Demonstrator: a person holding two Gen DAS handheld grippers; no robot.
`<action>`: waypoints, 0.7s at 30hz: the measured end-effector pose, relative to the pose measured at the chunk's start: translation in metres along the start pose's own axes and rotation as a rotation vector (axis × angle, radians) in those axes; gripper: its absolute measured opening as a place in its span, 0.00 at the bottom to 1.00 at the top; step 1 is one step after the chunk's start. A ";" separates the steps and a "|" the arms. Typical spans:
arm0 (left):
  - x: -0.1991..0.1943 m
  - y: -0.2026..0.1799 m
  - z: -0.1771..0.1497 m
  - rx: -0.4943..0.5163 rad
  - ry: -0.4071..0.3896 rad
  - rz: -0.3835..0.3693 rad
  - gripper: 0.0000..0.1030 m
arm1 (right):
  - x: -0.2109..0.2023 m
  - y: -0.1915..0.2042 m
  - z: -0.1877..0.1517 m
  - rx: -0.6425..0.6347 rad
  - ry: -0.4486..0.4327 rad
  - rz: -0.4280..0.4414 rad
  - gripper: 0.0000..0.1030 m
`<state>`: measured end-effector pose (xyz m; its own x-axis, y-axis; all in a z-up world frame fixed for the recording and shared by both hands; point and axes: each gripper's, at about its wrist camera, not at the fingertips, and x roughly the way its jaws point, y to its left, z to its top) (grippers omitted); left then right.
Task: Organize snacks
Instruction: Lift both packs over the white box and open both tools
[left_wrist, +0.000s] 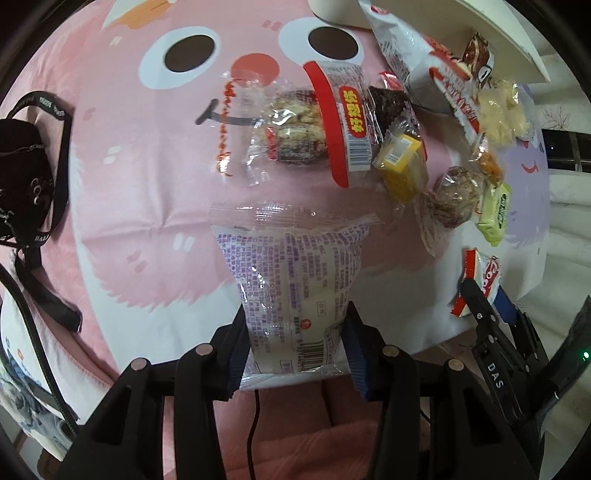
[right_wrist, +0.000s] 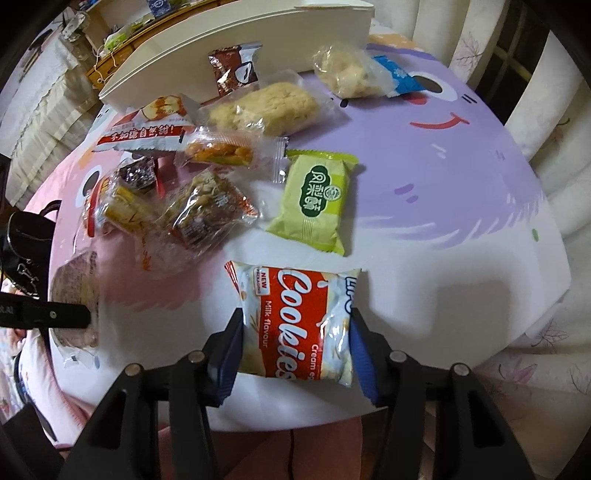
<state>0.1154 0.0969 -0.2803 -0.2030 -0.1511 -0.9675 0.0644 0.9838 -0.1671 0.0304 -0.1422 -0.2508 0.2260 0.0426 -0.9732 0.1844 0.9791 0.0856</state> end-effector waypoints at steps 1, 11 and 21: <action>-0.005 0.002 0.000 0.000 0.000 0.000 0.43 | -0.002 -0.001 0.000 0.005 0.003 0.009 0.52; -0.068 0.015 0.001 0.001 -0.025 0.005 0.44 | -0.048 -0.023 0.021 0.060 -0.055 0.063 0.52; -0.150 -0.013 0.018 0.013 -0.173 -0.025 0.44 | -0.098 -0.038 0.080 0.051 -0.169 0.107 0.52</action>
<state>0.1630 0.1048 -0.1361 -0.0336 -0.1913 -0.9810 0.0744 0.9783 -0.1934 0.0782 -0.1999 -0.1418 0.4034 0.1075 -0.9087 0.1978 0.9593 0.2014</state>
